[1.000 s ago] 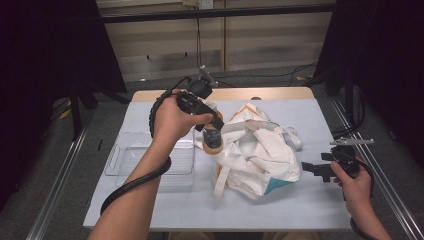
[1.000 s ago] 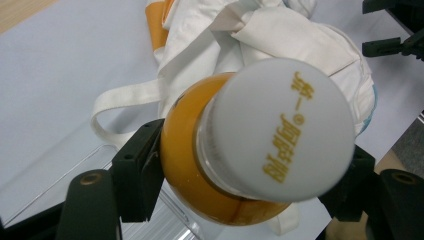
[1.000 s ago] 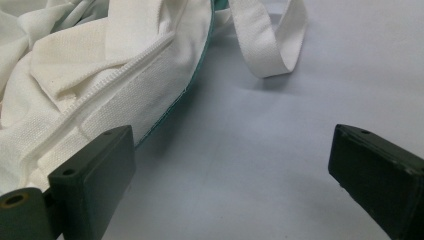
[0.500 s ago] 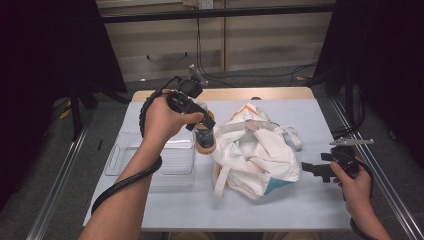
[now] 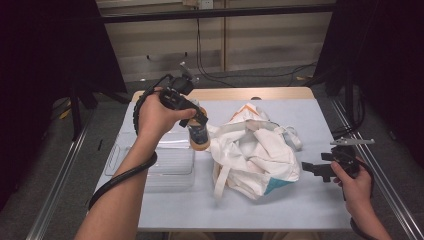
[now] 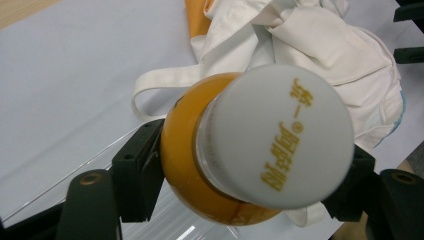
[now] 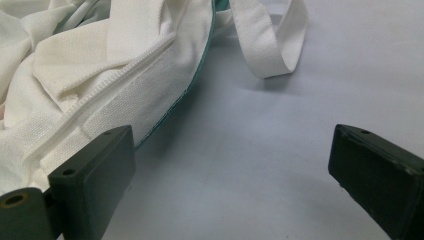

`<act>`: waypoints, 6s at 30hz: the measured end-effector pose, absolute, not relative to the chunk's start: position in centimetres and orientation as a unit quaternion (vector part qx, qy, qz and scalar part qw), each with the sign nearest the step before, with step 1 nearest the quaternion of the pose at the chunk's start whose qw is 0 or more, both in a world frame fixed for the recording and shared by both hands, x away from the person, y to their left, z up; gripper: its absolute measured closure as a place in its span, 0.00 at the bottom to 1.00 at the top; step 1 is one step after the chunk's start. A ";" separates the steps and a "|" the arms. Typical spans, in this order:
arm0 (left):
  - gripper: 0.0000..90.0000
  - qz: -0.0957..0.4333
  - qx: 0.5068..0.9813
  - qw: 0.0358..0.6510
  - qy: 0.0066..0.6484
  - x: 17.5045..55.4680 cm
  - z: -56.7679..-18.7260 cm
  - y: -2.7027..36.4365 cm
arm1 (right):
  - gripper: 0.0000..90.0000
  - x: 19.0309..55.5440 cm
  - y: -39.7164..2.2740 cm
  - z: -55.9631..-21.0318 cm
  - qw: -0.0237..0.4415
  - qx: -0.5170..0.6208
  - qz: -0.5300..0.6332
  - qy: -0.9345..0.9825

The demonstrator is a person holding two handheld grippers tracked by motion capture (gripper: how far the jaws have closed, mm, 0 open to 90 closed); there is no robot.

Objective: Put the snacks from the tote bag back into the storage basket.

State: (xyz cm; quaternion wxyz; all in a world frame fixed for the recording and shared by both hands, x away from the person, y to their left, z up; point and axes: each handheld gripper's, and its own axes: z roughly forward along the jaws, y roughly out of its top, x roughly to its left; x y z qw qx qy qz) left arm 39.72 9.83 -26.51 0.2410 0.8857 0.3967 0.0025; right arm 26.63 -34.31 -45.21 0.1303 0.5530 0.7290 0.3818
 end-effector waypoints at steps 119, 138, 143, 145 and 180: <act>0.33 0.024 0.874 0.209 0.437 42.4 -35.3 13.7 | 0.06 26.8 -33.9 -45.0 0.128 0.544 0.384 0.735; 0.29 0.025 0.875 0.224 0.427 41.6 -35.6 14.0 | 0.06 26.7 -33.8 -45.0 0.128 0.545 0.382 0.736; 0.25 0.025 0.872 0.227 0.434 41.2 -35.4 14.2 | 0.06 26.7 -33.8 -44.9 0.129 0.542 0.381 0.738; 0.23 0.023 0.871 0.226 0.436 41.0 -35.4 14.1 | 0.06 26.6 -33.9 -44.8 0.130 0.542 0.384 0.736; 0.12 0.016 0.861 0.252 0.440 38.2 -36.0 16.2 | 0.06 26.2 -33.9 -43.9 0.133 0.537 0.390 0.736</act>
